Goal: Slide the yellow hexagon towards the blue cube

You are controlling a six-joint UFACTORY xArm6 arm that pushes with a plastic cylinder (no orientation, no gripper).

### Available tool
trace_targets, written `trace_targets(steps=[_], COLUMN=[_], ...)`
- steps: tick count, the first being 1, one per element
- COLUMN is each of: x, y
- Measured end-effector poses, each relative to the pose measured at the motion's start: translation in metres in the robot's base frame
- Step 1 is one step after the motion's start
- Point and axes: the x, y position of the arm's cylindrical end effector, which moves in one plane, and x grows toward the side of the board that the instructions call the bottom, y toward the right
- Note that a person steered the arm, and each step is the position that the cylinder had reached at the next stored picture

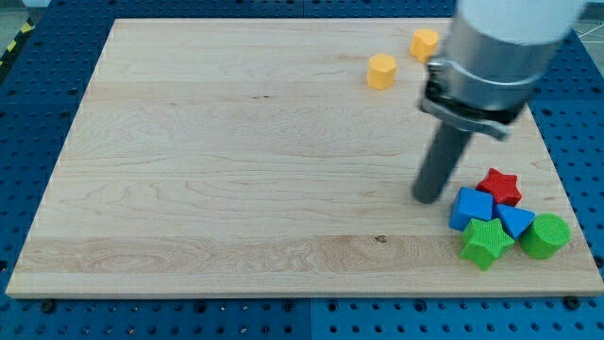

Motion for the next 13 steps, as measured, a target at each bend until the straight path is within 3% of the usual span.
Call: trace_targets(steps=[2, 4, 5, 6, 7, 8, 10, 12, 13], x=[-0.044, -0.138, -0.177, -0.212, -0.217, -0.187, -0.196, -0.168, -0.141], y=[-0.067, -0.074, -0.035, -0.039, -0.033, 0.011, 0.03, 0.1, 0.105])
